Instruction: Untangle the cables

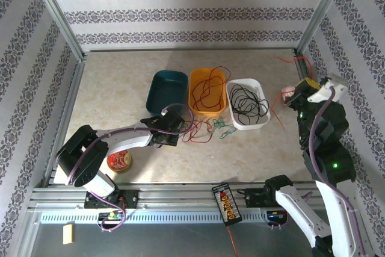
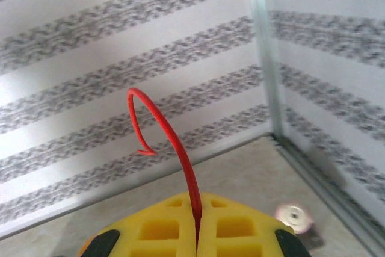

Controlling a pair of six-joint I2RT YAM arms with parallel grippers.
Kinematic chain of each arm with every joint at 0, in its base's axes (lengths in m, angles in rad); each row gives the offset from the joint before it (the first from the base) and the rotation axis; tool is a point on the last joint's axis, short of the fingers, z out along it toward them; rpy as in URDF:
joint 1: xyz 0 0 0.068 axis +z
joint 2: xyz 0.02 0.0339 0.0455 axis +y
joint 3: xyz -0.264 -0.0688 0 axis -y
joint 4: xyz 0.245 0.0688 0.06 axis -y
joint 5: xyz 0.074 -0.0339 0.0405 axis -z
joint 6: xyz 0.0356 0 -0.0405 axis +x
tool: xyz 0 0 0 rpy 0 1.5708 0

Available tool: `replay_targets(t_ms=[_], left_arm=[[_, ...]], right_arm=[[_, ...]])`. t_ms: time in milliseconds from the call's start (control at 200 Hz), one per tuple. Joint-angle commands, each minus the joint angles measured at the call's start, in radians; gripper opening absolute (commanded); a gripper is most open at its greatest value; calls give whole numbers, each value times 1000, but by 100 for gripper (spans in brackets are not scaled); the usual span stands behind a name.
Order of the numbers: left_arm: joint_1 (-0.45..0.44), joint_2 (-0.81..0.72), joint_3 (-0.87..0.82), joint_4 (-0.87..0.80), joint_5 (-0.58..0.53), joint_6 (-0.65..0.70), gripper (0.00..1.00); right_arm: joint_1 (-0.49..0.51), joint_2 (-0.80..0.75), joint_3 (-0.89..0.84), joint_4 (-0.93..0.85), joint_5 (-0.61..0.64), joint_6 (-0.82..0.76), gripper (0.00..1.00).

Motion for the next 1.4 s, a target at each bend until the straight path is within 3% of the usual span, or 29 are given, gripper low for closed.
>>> replay_targets(t_ms=[0,245,530,690,1100,1394], left_arm=[[6,23,-3,-62,36,42,0],[-13,-5,3,-42,32,58,0],[-24,-25,-1,-54,6,51,0],[-25,-29,5,-61,5,52,0],[-28,-29,24,-72,2,54,0],[-31,-48,17,-56,19,69,0]], right_arm=[[-3,73,72,71,-197,6,0],[-2,309,221,132,-308,-4,0],[35,634,234,247,-352,-25,0],[60,836,252,243,-437,-6,0],[143,1181,340,56,-384,33,0],[150,1329,363,14,-342,87,0]])
